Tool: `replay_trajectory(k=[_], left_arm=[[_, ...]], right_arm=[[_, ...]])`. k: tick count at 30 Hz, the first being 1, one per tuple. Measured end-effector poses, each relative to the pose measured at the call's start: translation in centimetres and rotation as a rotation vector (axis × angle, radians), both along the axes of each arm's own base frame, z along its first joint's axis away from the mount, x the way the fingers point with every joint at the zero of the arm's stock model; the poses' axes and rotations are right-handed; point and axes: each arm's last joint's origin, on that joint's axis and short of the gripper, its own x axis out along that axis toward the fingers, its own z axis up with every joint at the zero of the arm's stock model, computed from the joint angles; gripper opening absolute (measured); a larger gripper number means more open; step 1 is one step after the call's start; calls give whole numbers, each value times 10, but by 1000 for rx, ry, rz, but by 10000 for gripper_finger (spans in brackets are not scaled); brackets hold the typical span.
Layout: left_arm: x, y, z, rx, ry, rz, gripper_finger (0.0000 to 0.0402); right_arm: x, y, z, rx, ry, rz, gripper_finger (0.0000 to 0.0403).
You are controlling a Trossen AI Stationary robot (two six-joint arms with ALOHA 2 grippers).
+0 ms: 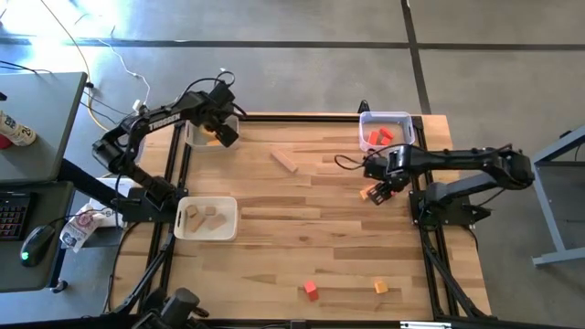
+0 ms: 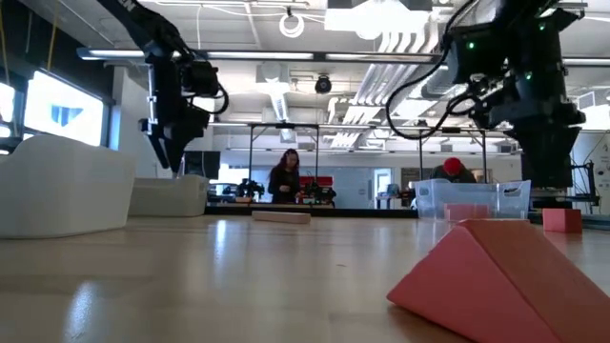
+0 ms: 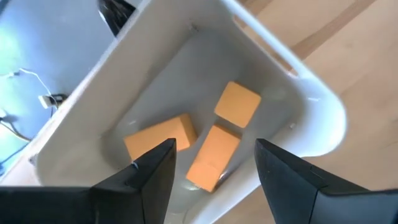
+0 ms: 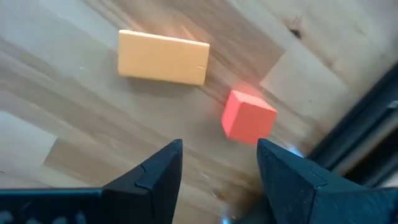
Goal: Sort & place blocks by color
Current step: Put the orange block into the transparent bin
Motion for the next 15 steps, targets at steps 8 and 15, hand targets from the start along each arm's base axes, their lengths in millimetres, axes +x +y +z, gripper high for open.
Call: replay_trajectory(k=[8,15], left_arm=[[-7,-20,37,88,-153,-21,203],[-5,-52,70,120,-367,-116,202]], right_arm=[[-9,-10,-15,-10,26,-100,193],[-14,-13,-23,-22,48,-171,193]])
